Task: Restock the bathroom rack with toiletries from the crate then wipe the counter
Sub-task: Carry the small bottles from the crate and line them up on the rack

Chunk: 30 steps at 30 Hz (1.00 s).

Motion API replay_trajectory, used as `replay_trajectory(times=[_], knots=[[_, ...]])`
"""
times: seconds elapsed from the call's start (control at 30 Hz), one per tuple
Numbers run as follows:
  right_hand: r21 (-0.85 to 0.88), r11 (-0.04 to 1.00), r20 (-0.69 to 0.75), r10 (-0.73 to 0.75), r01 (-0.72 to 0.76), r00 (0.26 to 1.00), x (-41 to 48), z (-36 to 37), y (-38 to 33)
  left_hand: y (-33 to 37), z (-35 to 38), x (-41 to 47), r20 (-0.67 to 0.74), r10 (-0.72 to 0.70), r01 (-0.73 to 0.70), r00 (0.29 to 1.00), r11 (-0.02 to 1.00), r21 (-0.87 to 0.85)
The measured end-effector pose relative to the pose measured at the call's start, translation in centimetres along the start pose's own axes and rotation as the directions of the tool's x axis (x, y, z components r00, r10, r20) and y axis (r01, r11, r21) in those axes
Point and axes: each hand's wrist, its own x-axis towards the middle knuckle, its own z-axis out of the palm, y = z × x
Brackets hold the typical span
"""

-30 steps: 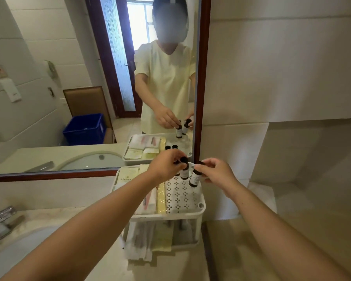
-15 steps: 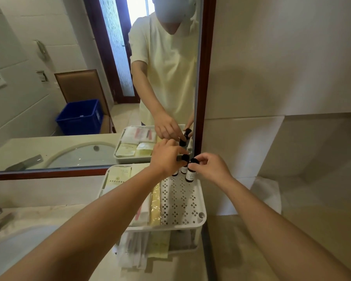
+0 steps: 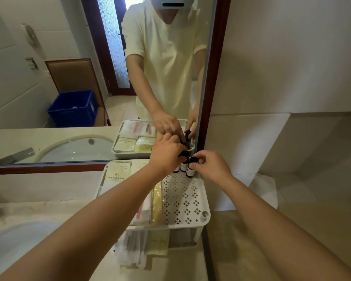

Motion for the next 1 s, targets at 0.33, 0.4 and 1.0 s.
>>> replay_trajectory(times=[0.33, 0.4, 1.0], knots=[[-0.149, 0.989, 0.006, -0.020, 0.021, 1.000, 0.1, -0.2, -0.8, 0.0, -0.1, -1.2, -0.025, -0.037, 0.035, 0.999, 0.997, -0.066], [-0.186, 0.982, 0.017, -0.028, 0.030, 0.999, 0.1, -0.4, -1.0, 0.2, -0.2, -2.1, -0.064, -0.074, 0.064, 0.995, 0.988, -0.138], [0.127, 0.981, -0.298, -0.104, 0.148, 0.949, -3.0, 0.4, -3.1, 1.0, -0.9, -9.0, 0.012, -0.366, 0.309, 0.931, 0.769, -0.559]])
